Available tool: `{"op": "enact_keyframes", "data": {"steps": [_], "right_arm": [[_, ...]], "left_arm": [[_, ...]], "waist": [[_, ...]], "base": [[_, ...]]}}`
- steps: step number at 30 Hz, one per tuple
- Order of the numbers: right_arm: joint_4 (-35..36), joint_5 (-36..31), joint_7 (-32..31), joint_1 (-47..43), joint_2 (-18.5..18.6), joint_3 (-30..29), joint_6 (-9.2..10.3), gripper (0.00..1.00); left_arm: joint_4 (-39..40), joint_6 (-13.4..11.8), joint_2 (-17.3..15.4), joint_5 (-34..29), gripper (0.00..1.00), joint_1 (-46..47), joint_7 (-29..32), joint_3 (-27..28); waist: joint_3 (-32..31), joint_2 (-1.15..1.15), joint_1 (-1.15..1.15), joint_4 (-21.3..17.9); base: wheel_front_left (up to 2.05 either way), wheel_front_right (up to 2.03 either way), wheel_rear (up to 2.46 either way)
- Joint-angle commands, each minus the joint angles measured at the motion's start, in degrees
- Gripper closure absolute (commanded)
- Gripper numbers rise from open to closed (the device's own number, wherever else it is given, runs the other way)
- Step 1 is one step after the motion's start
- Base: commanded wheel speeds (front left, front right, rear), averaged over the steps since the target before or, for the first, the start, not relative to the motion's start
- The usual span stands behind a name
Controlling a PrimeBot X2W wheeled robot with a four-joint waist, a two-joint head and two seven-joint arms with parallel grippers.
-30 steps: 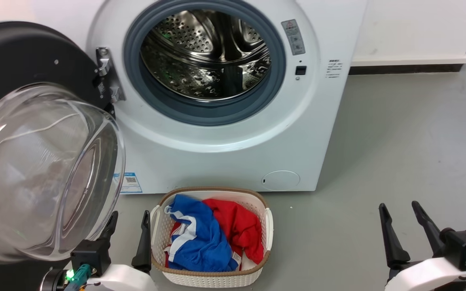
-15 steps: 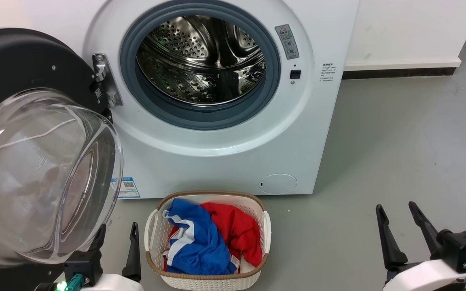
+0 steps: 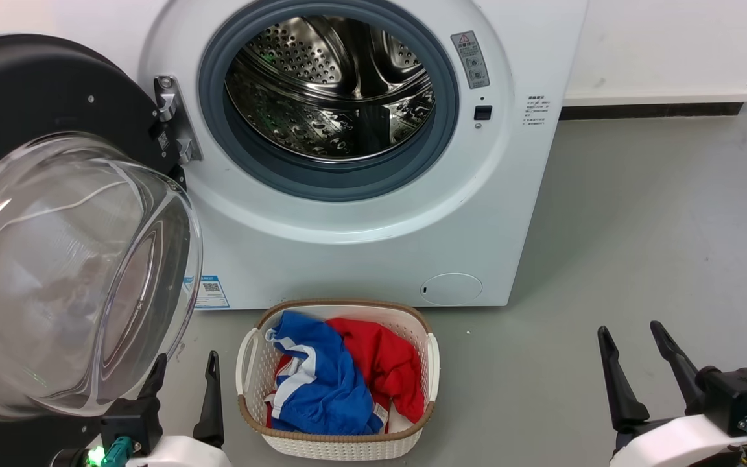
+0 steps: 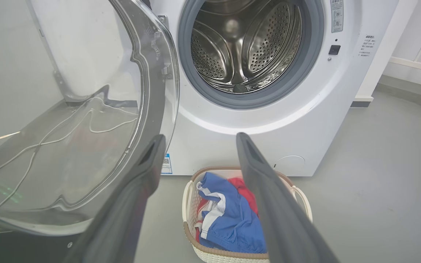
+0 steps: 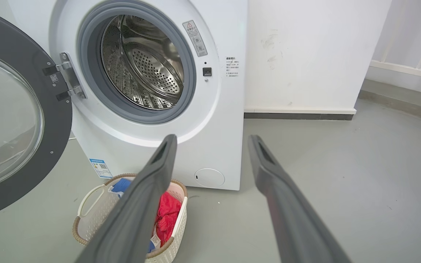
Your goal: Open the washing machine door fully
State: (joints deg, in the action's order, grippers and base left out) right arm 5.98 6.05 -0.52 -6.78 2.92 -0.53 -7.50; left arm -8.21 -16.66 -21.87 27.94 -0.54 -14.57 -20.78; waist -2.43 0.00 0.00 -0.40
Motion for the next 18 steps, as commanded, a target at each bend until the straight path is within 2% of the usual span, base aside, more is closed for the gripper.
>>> {"op": "enact_keyframes", "data": {"steps": [1,12,13,18], "right_arm": [[0.26,-0.19,0.33,0.64,-0.04,0.04,0.01,0.00],[0.29,-0.30,0.35,0.76,-0.04,-0.03,0.01,0.00],[-0.17,-0.09,0.19,0.35,0.01,-0.01,0.01,1.00],[-1.78,3.25,0.30,-0.27,0.05,0.25,0.01,1.00]], "left_arm": [[0.23,-0.28,-0.11,-0.23,0.00,0.71,-0.33,0.09],[0.71,-0.35,0.20,-0.52,0.00,0.53,-0.44,0.09],[0.43,-0.01,0.29,-0.29,1.00,0.19,-0.21,0.04],[-0.46,0.82,1.76,2.23,1.00,-0.64,0.56,0.53]], "waist": [[0.09,0.00,0.00,0.10],[0.36,0.00,0.00,0.75],[0.36,0.00,0.00,0.75],[0.43,0.00,0.00,0.75]], "base": [[0.00,0.00,0.00],[0.00,0.00,0.00],[0.00,0.00,0.00],[0.00,0.00,0.00]]}}
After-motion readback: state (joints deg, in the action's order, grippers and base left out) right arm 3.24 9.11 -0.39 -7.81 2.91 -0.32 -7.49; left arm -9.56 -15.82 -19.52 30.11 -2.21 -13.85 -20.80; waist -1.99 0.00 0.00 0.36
